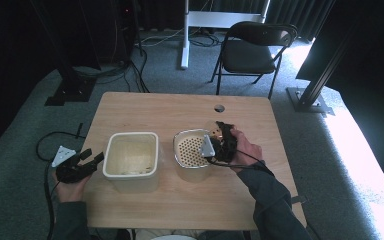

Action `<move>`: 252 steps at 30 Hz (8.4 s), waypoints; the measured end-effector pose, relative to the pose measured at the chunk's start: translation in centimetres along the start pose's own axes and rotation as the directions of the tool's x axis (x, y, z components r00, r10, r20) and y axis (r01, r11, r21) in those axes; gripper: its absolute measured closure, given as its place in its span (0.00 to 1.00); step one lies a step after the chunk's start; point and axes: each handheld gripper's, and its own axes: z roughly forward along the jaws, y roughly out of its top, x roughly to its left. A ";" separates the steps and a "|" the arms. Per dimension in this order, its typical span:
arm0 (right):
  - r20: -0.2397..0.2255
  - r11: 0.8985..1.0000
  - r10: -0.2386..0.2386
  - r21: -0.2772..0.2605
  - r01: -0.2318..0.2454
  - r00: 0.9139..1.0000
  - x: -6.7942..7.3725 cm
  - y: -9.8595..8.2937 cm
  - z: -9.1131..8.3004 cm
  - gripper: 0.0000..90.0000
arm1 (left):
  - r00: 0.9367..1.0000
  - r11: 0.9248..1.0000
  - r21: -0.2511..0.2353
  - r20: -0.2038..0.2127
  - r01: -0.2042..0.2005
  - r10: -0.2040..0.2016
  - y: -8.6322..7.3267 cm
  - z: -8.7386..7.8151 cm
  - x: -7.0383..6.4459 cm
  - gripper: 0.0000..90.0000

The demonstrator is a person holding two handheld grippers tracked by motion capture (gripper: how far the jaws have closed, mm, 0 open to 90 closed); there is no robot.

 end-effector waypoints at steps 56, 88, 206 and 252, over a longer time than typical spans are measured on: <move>0.182 0.854 -0.520 0.099 0.511 0.834 3.5 2.2 0.0 0.40 | 1.000 1.000 0.012 0.004 0.000 0.000 -0.3 0.3 -0.1 0.48; 0.188 0.903 -0.428 0.048 0.427 0.884 2.6 3.1 -0.6 0.40 | 1.000 1.000 0.020 0.002 0.004 -0.004 -0.6 0.1 0.0 0.48; -0.675 0.547 0.545 -0.163 -0.821 0.497 -5.0 -1.6 -2.1 0.38 | 1.000 0.999 0.053 -0.002 0.013 -0.013 -1.7 0.5 0.0 0.48; -0.827 0.594 0.353 -0.163 -0.788 0.437 -3.6 9.9 0.6 0.37 | 1.000 0.999 0.048 -0.007 0.026 -0.025 -2.0 0.2 0.0 0.48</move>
